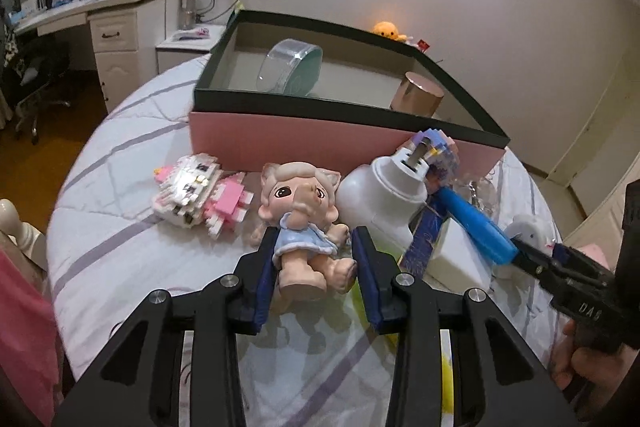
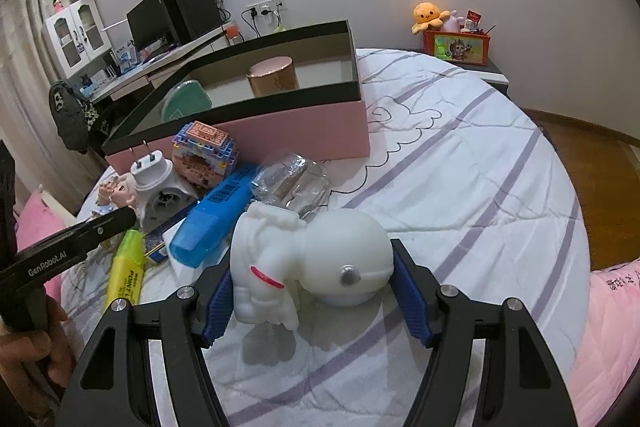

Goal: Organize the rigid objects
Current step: 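Grasp the doll with left tool while right tool grasps the white astronaut figure, then lift both figures into the pink box and open both tools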

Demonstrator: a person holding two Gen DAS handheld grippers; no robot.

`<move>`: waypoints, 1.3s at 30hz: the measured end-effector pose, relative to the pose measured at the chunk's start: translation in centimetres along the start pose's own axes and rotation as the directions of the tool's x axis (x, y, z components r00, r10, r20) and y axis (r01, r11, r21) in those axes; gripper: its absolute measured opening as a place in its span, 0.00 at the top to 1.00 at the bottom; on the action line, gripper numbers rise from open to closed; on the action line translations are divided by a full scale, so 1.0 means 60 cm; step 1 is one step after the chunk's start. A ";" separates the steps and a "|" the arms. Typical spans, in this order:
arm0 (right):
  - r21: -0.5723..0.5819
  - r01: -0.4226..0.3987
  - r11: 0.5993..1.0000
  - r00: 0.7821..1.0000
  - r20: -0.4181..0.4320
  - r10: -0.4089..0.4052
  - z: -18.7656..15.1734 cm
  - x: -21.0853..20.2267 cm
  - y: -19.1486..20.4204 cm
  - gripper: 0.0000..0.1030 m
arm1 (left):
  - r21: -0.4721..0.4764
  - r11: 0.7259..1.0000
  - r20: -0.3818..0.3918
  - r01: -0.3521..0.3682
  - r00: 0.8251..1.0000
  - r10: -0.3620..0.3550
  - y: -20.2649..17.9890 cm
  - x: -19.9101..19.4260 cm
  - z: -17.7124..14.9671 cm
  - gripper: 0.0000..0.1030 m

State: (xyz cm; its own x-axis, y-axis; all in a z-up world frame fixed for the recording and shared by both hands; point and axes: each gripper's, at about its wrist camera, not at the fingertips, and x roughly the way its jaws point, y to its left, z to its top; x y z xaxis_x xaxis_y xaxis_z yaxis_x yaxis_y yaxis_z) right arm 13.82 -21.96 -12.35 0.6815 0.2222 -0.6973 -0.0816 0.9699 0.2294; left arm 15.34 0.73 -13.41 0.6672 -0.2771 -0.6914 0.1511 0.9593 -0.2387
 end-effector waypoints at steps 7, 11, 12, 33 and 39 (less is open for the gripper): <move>-0.014 -0.008 1.000 0.999 0.038 0.009 0.013 -0.037 0.008 0.32 | 0.016 1.000 0.036 -0.013 0.999 0.012 0.010 -0.043 -0.008 0.64; -0.027 -0.016 1.000 0.999 0.052 0.017 0.021 -0.048 0.017 0.32 | 0.019 1.000 0.064 -0.008 0.998 0.007 0.013 -0.067 -0.006 0.64; -0.029 -0.018 0.999 0.998 0.055 0.019 0.022 -0.051 0.020 0.32 | 0.021 1.000 0.073 -0.009 0.997 0.007 0.014 -0.074 -0.005 0.64; -0.163 -0.062 0.985 0.987 0.136 0.084 0.259 -0.020 0.082 0.32 | 0.149 0.989 0.215 -0.018 0.977 -0.015 -0.024 -0.095 0.214 0.64; -0.123 -0.053 0.991 0.997 0.039 0.059 0.320 0.092 0.073 0.32 | 0.153 0.988 0.161 -0.014 0.987 -0.011 -0.030 -0.003 0.293 0.64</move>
State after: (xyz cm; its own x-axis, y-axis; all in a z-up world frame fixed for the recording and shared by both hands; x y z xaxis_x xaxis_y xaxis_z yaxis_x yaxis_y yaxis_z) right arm 31.19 -18.41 -2.12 0.7036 0.2747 -0.6553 -0.2071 0.9615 0.1807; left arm 27.78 0.00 -0.85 0.7743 -0.2749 -0.5700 0.2514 0.9602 -0.1216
